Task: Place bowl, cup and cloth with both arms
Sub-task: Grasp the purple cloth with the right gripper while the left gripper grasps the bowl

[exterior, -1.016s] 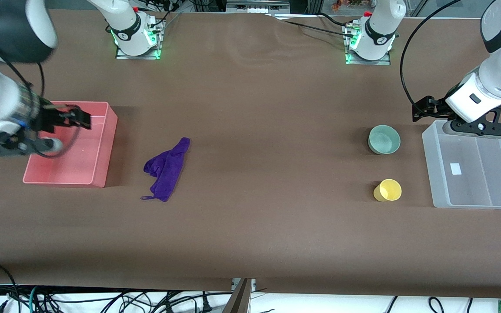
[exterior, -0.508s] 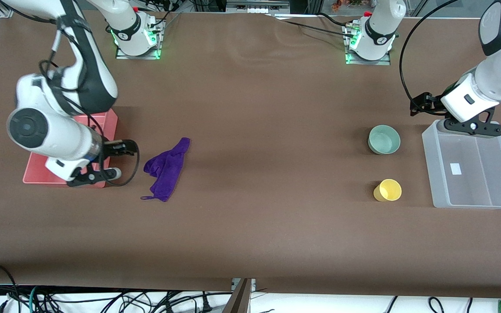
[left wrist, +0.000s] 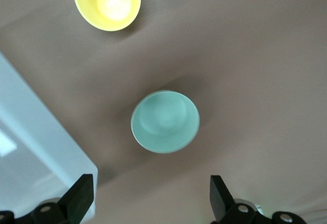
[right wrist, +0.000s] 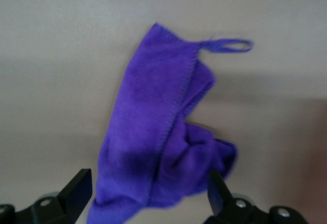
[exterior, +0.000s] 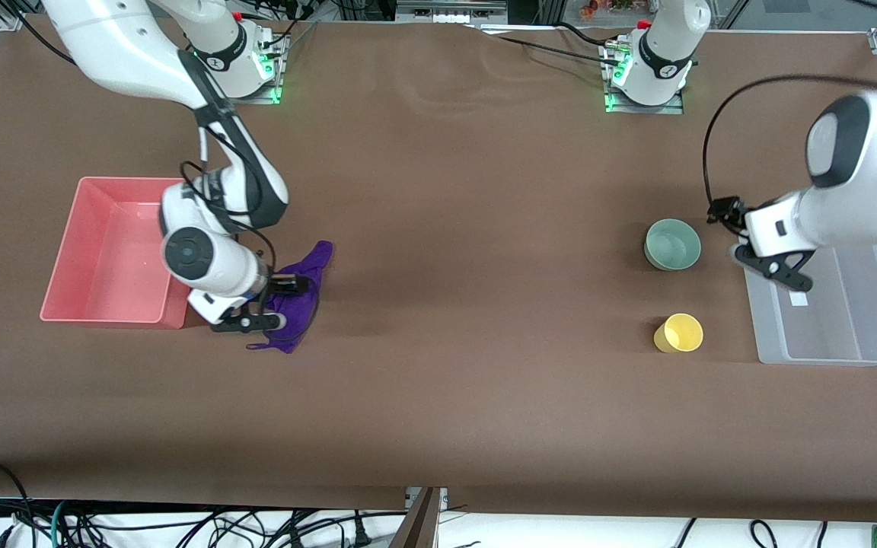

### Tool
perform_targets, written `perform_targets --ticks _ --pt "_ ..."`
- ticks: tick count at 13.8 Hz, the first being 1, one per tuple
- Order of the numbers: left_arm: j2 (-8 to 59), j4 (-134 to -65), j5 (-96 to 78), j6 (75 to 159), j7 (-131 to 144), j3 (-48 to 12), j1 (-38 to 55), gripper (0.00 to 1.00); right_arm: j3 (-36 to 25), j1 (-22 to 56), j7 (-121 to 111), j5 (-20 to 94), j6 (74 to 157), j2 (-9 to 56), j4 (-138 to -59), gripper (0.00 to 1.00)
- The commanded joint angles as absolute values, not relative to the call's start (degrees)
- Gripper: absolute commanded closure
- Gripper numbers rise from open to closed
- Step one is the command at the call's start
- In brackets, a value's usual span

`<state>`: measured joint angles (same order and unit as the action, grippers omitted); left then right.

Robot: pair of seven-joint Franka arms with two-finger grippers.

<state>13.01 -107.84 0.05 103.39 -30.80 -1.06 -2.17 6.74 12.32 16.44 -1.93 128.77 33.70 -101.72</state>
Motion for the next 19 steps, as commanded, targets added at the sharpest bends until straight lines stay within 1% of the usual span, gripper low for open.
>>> perform_targets --ticks 1,2,3,4,5,8,9,10,11,12,13,15,16,18,19 --pt "12.2 -117.4 -0.3 114.7 -38.0 -1.1 -2.6 0.0 6.9 11.9 18.1 -2.8 132.8 33.9 -105.5 0.0" --pt "12.7 -121.1 -0.3 120.6 -40.2 -1.2 -2.8 0.0 6.9 11.9 18.1 -2.9 134.3 34.0 -106.5 0.02" --pt "13.3 -124.0 -0.3 125.8 -42.3 -1.1 -3.2 0.0 6.9 11.9 18.1 -2.9 135.5 34.3 -107.2 0.23" --pt "14.3 -125.8 -0.3 129.2 -44.0 -1.2 -3.7 0.01 6.9 11.8 17.9 -3.0 136.0 34.6 -107.2 0.64" --pt "15.7 -126.6 -0.3 130.6 -45.0 -1.2 -4.0 0.01 6.9 11.8 17.7 -3.1 135.9 34.7 -107.2 1.0" --pt "19.8 -126.7 -0.3 131.6 -46.7 -1.2 -4.0 0.04 6.9 11.7 17.6 -3.1 135.5 34.2 -106.3 1.0" --pt "20.6 -126.7 -0.2 133.6 -47.4 -1.2 -4.0 0.06 6.9 11.3 17.4 -3.1 135.1 33.3 -105.7 1.0" --pt "21.8 -126.7 -0.2 135.2 -49.4 -1.2 -4.0 0.21 6.9 11.1 17.1 -3.3 133.7 32.3 -104.9 1.0" --pt "22.3 -126.5 -0.3 136.0 -52.0 -1.2 -4.0 0.56 6.8 10.7 16.6 -3.3 130.5 31.0 -103.0 1.0" --pt "22.2 -126.2 -0.3 136.1 -52.9 -1.1 -4.0 0.89 6.8 9.9 15.7 -3.3 125.2 29.8 -99.9 1.0" --pt "22.2 -126.2 -0.3 136.1 -53.1 -1.1 -4.0 1.0 6.7 9.0 13.1 -3.3 117.8 28.7 -95.8 1.0" --pt "22.0 -126.0 -0.3 136.0 -53.1 -1.1 -4.0 1.0 6.3 7.4 8.5 -2.8 103.7 27.1 -87.9 1.0" --pt "21.5 -125.9 -0.3 135.5 -53.1 -1.1 -4.0 1.0 5.5 6.8 6.3 -2.8 98.1 26.3 -85.3 1.0" --pt "19.3 -124.7 -0.3 133.0 -53.0 -0.9 -4.0 1.0 1.8 6.7 0.9 -2.9 89.2 24.4 -81.8 1.0" --pt "18.4 -122.7 -0.3 129.2 -53.0 -0.8 -4.0 1.0 -0.1 6.6 -2.1 -3.2 86.6 23.4 -81.7 1.0"
